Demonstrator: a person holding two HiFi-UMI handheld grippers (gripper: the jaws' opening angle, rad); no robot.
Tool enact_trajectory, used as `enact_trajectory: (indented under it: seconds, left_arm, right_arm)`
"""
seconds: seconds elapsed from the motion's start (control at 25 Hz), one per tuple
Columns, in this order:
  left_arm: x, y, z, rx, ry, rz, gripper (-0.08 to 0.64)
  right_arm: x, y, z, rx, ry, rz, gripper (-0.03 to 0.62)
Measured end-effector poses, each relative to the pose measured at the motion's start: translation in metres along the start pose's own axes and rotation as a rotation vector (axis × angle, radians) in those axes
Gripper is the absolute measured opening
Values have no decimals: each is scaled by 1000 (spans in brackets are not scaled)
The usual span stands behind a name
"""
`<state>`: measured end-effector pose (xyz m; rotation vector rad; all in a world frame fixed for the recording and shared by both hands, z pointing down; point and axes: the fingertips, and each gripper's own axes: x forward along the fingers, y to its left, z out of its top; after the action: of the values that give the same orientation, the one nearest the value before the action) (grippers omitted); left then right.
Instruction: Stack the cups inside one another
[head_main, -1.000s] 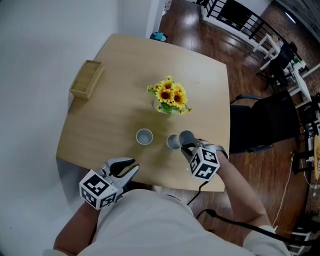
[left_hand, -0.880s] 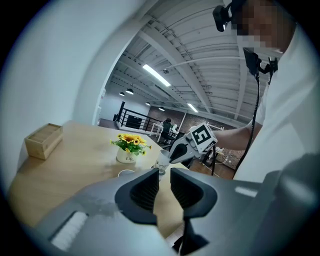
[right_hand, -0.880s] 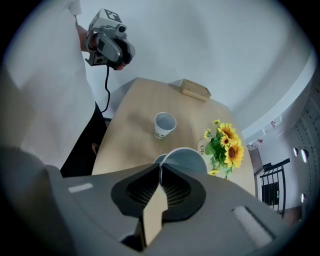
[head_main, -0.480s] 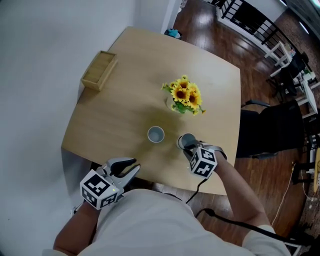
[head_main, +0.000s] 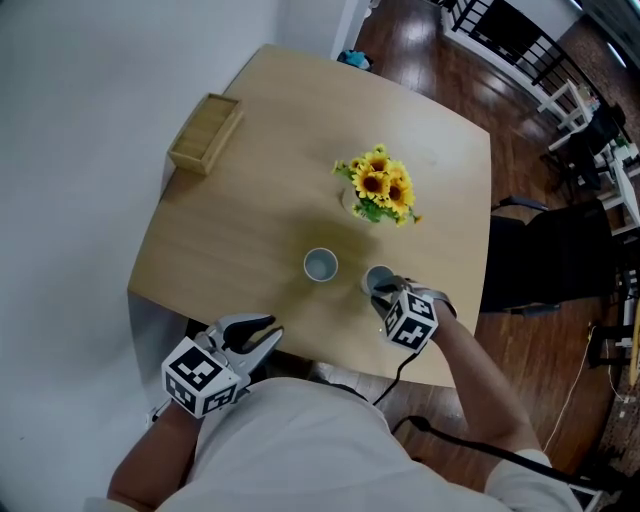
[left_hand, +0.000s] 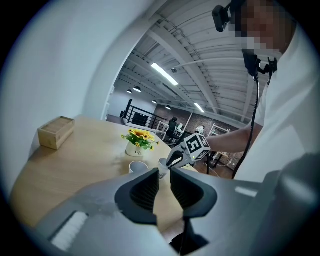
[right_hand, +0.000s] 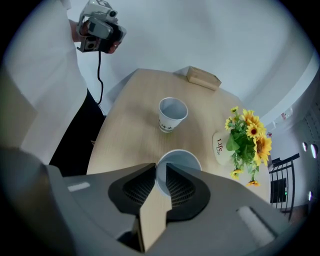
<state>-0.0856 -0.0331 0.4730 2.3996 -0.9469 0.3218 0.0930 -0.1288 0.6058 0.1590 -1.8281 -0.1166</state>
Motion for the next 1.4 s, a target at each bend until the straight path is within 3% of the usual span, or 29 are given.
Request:
enact_trajectory:
  seconds: [0.32,0.6,0.84,0.96,1.08,1.24,1.4]
  left_arm:
    - [6,-2,3,18,14,-31,81]
    - [17,-8,3,62,55,-76,86]
    - [31,-13,3,110,90,-107,87]
    - [35,-17,9,91,77,-132,93]
    - [36,-20,13,85,66,-146,109]
    - [31,-22,13,94,58,-147,109]
    - [13,-16,14,36,25,-143,109]
  right_arm:
    - [-33,3,10,64,-86,-79,86]
    - [-107,2,11,347,-302,-267,87]
    - [-137,26,-13,479,-335,-327,87]
    - [-137,39,-16,476,-324,-312,87]
    - [-126,50,-3,410,-308,-279,87]
    - [-104,51,27,316,-313,-231,87]
    - [-70,43,63,266,-329,-163,87]
